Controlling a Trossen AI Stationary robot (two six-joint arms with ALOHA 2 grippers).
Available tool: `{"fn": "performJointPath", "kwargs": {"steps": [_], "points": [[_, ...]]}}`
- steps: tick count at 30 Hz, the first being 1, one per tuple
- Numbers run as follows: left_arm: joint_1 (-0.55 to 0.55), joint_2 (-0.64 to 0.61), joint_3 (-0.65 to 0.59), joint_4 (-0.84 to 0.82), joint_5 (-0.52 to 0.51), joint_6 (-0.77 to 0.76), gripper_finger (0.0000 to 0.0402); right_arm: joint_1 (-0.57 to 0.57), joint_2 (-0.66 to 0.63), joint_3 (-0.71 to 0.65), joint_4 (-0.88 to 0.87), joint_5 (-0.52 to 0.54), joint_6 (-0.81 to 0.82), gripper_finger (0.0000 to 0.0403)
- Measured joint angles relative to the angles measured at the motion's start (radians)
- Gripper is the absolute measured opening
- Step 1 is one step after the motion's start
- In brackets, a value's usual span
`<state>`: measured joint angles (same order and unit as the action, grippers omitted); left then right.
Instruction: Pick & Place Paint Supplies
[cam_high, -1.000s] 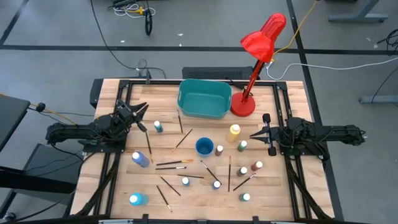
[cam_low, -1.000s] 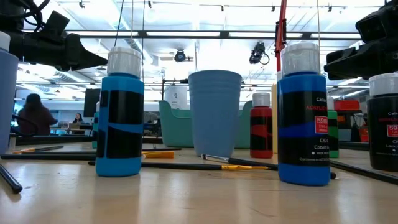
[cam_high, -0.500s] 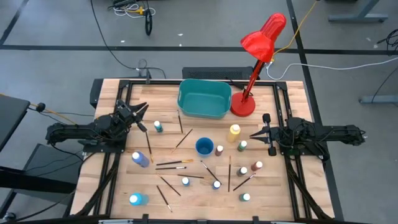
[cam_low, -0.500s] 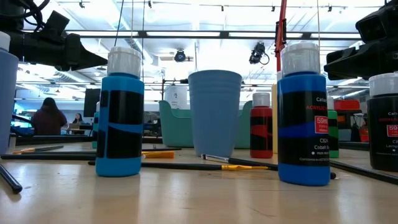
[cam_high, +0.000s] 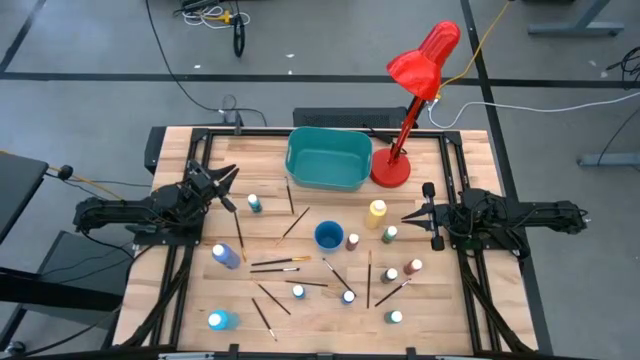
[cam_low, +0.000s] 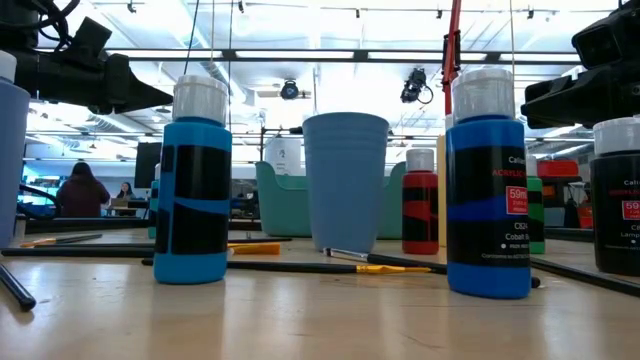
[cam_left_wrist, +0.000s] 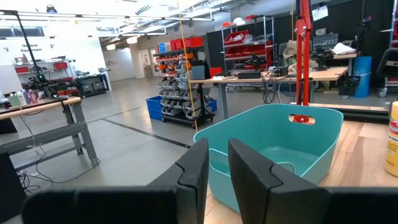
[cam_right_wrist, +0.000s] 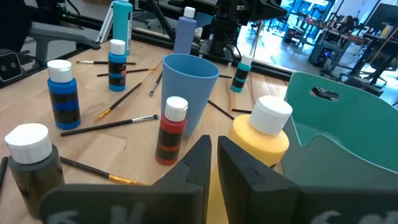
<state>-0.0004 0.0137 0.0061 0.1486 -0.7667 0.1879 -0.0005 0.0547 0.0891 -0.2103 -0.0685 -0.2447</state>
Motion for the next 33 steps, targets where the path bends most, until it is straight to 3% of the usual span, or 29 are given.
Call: {"fn": "performJointPath", "kwargs": {"steps": [23, 33], "points": [[0.000, 0.000, 0.000, 0.000, 0.000, 0.000, 0.0071, 0.000, 0.000, 0.000, 0.000, 0.000, 0.000, 0.0032], [0.000, 0.000, 0.018, 0.028, -0.002, 0.081, 0.0071, 0.000, 0.000, 0.000, 0.000, 0.000, 0.000, 0.0032]]}}
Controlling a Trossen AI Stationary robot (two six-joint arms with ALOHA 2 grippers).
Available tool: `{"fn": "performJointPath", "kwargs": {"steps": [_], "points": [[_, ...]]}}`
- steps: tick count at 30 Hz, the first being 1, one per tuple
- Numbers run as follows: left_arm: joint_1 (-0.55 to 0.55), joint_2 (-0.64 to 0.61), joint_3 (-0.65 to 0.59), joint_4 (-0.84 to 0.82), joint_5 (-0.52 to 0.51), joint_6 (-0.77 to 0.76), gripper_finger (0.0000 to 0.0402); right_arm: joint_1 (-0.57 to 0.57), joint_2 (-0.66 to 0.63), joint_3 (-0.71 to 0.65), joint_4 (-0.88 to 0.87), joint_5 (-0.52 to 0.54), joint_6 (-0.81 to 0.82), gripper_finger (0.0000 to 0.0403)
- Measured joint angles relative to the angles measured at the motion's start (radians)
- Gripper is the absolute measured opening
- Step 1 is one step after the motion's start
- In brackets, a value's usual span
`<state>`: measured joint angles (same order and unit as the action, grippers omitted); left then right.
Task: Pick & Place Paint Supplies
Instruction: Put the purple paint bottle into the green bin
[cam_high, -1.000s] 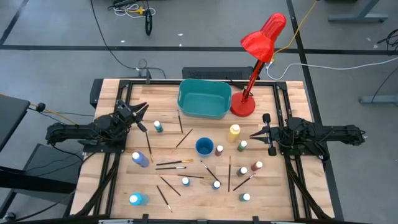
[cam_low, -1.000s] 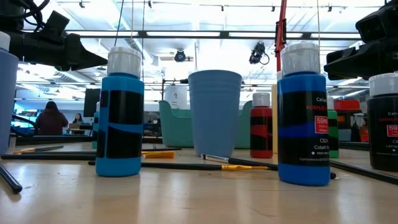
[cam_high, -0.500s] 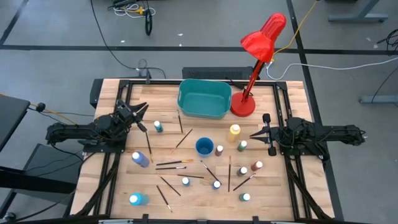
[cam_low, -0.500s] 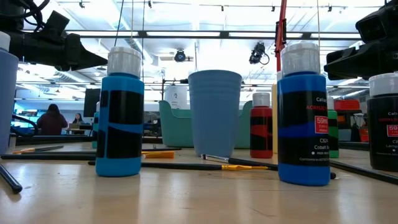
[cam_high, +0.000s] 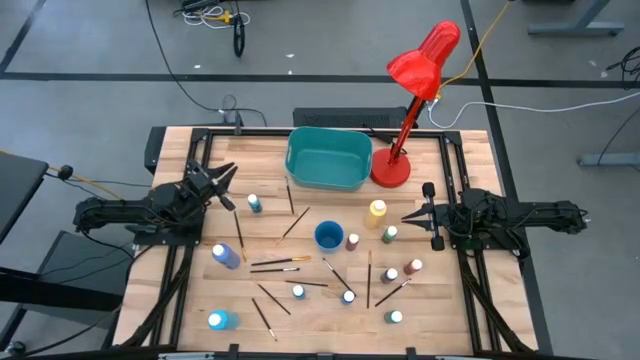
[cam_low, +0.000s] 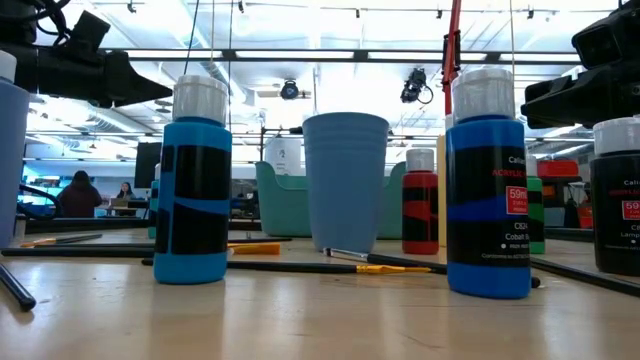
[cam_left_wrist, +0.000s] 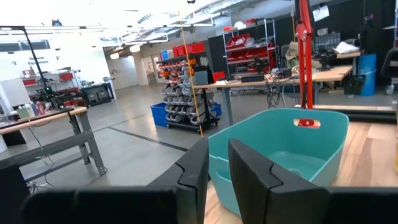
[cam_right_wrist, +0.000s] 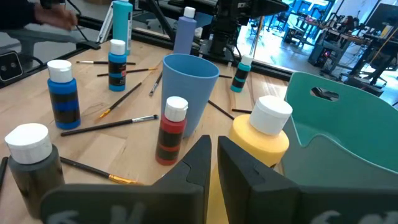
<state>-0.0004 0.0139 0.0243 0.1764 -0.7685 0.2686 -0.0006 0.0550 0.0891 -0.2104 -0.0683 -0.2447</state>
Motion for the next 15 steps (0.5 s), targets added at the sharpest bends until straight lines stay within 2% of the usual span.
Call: {"fn": "performJointPath", "kwargs": {"steps": [8, 15], "points": [[0.000, 0.000, 0.001, 0.003, 0.003, -0.006, 0.0071, 0.000, 0.000, 0.000, 0.000, 0.000, 0.000, 0.0032], [0.000, 0.000, 0.003, 0.003, 0.104, -0.226, 0.0071, 0.000, 0.000, 0.000, 0.000, 0.000, 0.000, 0.0032]]}}
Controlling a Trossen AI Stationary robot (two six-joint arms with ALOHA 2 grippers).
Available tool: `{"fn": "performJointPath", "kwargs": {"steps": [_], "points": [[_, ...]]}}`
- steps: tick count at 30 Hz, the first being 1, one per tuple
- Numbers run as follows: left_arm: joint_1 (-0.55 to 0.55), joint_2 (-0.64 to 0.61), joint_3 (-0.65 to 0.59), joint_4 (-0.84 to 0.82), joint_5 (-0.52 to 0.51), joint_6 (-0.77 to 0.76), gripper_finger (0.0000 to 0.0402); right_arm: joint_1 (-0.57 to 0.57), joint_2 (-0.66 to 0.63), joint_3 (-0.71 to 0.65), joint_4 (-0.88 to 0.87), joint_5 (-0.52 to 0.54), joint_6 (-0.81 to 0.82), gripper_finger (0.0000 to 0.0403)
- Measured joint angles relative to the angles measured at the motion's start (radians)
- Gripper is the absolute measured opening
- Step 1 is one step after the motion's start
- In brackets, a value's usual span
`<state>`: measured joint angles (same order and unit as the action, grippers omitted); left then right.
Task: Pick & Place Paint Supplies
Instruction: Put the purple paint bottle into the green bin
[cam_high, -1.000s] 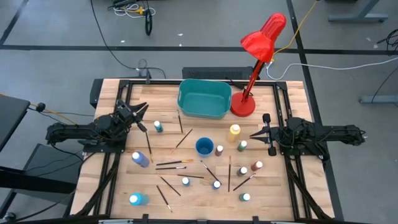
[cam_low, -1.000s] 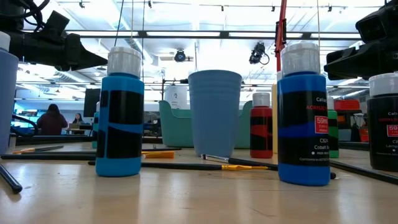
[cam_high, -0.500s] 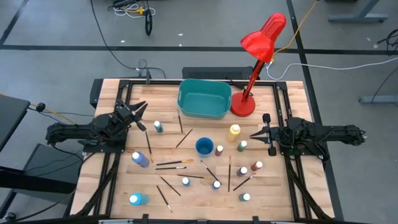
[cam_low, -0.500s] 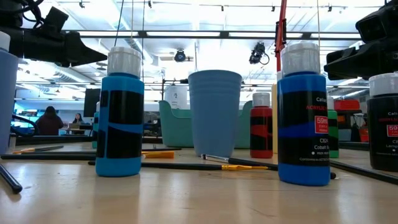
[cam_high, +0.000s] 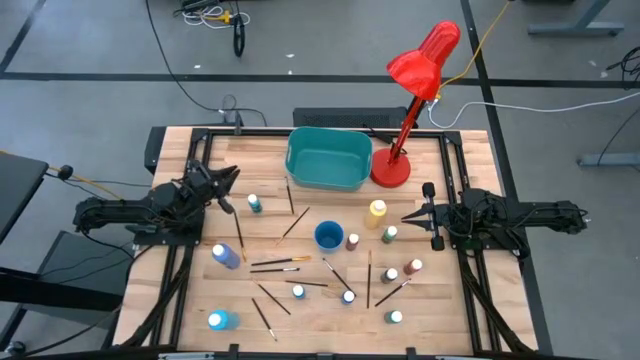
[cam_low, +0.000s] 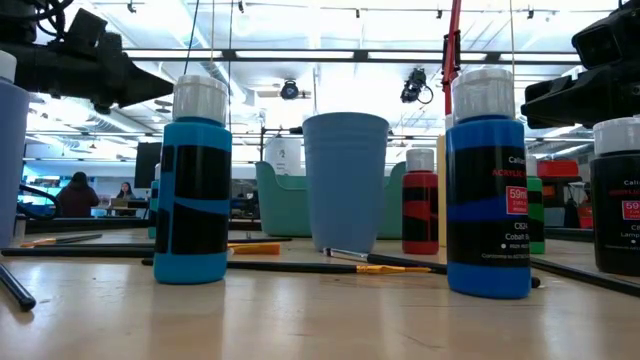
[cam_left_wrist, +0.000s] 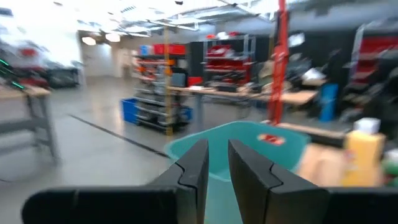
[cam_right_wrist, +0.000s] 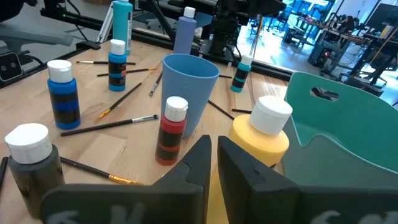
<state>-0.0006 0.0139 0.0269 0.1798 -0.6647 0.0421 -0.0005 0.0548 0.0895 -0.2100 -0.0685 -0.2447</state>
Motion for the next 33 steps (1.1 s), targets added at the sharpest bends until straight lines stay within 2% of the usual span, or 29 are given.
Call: {"fn": "performJointPath", "kwargs": {"steps": [3, 6, 10, 16, 20, 27, 33], "points": [[0.000, 0.000, 0.001, 0.000, 0.053, -0.102, 0.0071, 0.000, 0.000, 0.000, 0.000, 0.000, 0.000, 0.0032], [0.000, 0.000, 0.001, 0.000, 0.095, -0.136, 0.0071, 0.000, 0.000, 0.000, 0.000, 0.000, 0.000, 0.0032], [0.000, 0.000, 0.001, -0.004, 0.100, -0.111, 0.0071, 0.000, 0.000, 0.000, 0.000, 0.000, 0.000, 0.0032], [0.000, 0.000, 0.002, -0.004, 0.055, 0.045, 0.0071, 0.000, 0.000, 0.000, 0.000, 0.000, 0.000, 0.0032], [0.000, 0.000, 0.002, -0.002, 0.059, 0.025, 0.0071, 0.000, 0.000, 0.000, 0.000, 0.000, 0.001, 0.0032], [0.000, 0.000, 0.002, -0.004, 0.178, -0.031, 0.0071, 0.000, 0.000, 0.000, 0.057, 0.002, 0.023, 0.0032], [0.000, 0.000, 0.002, -0.013, 0.200, -0.032, 0.0071, 0.000, 0.000, 0.000, 0.057, 0.001, 0.023, 0.0032]]}}
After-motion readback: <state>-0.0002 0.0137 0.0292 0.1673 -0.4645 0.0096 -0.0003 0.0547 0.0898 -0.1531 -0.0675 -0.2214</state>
